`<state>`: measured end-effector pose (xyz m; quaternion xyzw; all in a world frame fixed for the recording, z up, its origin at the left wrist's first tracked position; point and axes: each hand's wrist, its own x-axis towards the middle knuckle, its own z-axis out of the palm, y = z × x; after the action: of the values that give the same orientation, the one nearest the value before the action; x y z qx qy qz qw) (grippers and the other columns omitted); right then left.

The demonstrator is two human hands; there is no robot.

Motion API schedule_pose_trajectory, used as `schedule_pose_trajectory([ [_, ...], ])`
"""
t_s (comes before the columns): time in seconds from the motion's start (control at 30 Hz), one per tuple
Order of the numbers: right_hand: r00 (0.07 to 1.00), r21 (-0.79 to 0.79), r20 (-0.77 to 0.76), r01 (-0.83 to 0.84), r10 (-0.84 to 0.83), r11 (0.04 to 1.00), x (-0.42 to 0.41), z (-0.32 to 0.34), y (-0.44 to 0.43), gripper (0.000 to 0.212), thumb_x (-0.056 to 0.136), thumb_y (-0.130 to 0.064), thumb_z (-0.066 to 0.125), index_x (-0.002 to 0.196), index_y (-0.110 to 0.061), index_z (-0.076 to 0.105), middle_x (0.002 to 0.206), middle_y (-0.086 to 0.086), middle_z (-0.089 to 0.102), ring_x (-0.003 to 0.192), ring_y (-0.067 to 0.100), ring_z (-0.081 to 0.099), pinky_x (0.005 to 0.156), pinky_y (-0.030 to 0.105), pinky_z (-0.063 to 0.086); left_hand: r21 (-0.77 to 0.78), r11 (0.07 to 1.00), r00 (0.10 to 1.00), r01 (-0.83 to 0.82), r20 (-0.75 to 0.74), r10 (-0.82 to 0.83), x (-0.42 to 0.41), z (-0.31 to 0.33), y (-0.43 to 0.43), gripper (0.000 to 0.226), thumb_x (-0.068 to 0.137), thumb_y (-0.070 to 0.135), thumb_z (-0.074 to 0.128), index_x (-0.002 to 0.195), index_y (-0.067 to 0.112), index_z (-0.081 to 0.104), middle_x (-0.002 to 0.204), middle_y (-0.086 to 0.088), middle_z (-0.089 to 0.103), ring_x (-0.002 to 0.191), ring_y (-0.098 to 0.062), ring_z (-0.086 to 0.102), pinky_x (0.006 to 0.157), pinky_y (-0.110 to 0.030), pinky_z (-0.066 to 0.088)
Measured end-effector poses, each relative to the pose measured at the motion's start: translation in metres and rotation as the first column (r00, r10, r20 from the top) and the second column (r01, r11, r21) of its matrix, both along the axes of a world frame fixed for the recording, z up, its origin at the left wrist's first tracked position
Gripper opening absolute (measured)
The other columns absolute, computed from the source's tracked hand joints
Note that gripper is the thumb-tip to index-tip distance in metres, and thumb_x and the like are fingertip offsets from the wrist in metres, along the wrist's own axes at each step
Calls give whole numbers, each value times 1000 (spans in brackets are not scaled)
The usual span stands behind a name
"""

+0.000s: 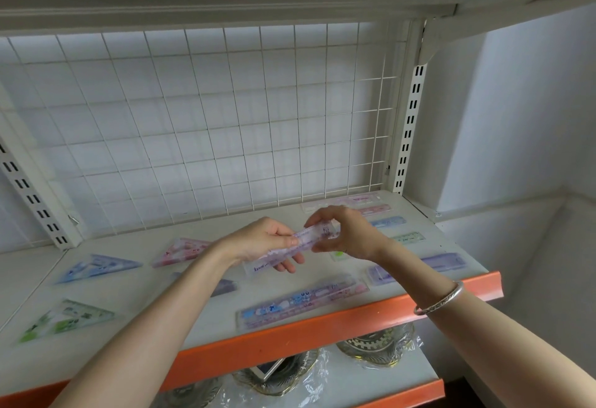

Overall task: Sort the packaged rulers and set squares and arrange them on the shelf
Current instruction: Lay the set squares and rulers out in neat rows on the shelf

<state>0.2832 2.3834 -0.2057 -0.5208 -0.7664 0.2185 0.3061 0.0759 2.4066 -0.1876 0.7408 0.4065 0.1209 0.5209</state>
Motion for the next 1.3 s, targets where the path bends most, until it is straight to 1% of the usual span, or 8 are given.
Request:
schedule_pose_trajectory([
  [0.17,994,199,67,67,-82,978,8,-3,1,38,69,-26,82,105,-33,70,111,-9,62,111,18,49,97,46,37,12,991,985,-136,109,134,3,-2,6,19,89,7,63,106,-2,66,85,-12,74,70,-16,71,59,-21,54],
  [0.5,985,314,135,57,-104,948,13,-3,0,50,71,-25,80,117,-36,65,128,-9,55,119,17,44,91,34,27,-2,947,936,-322,151,319,14,2,7,27,76,2,76,99,-5,63,64,-8,71,51,-15,66,48,-20,50],
  [0.67,983,386,166,11,-81,923,14,-6,1,43,71,-20,80,112,-28,69,126,-4,57,117,19,49,93,41,36,11,941,928,-340,166,333,13,0,10,20,70,3,81,83,2,66,65,-9,71,50,-14,63,50,-21,50],
  [0.77,990,389,138,-14,-43,921,18,-8,3,37,71,-15,79,107,-23,71,117,-1,61,111,22,53,92,45,43,-24,942,921,-334,207,331,16,-1,8,16,74,2,77,85,3,65,70,-12,72,50,-13,62,54,-20,52],
  [0.97,983,304,182,-22,-36,952,27,-5,4,33,72,-10,79,102,-12,67,106,0,56,103,18,51,88,23,39,-103,940,921,-327,189,341,25,-2,7,28,77,-2,74,102,-2,63,75,-11,73,55,-13,66,57,-20,56],
  [1.1,996,221,40,65,-76,973,34,-4,-1,34,70,-7,79,100,-13,64,102,-5,49,93,9,47,73,8,39,-146,940,921,-308,202,333,32,0,9,27,75,-6,74,98,1,64,73,-11,73,59,-14,69,57,-21,57],
  [1.2,968,134,-203,177,-147,975,39,-5,-5,39,67,-6,82,98,-18,62,103,-2,51,89,11,55,74,16,52,-138,930,901,-340,236,365,40,4,9,27,72,-5,76,96,2,65,70,-8,73,57,-12,68,57,-20,56],
  [1.3,868,-34,-442,236,-227,971,42,-6,-8,37,68,-4,82,95,-20,62,100,1,58,80,13,62,72,23,54,-130,924,886,-360,261,382,49,7,8,28,71,-5,77,95,3,66,66,-6,72,53,-11,66,54,-19,55],
])
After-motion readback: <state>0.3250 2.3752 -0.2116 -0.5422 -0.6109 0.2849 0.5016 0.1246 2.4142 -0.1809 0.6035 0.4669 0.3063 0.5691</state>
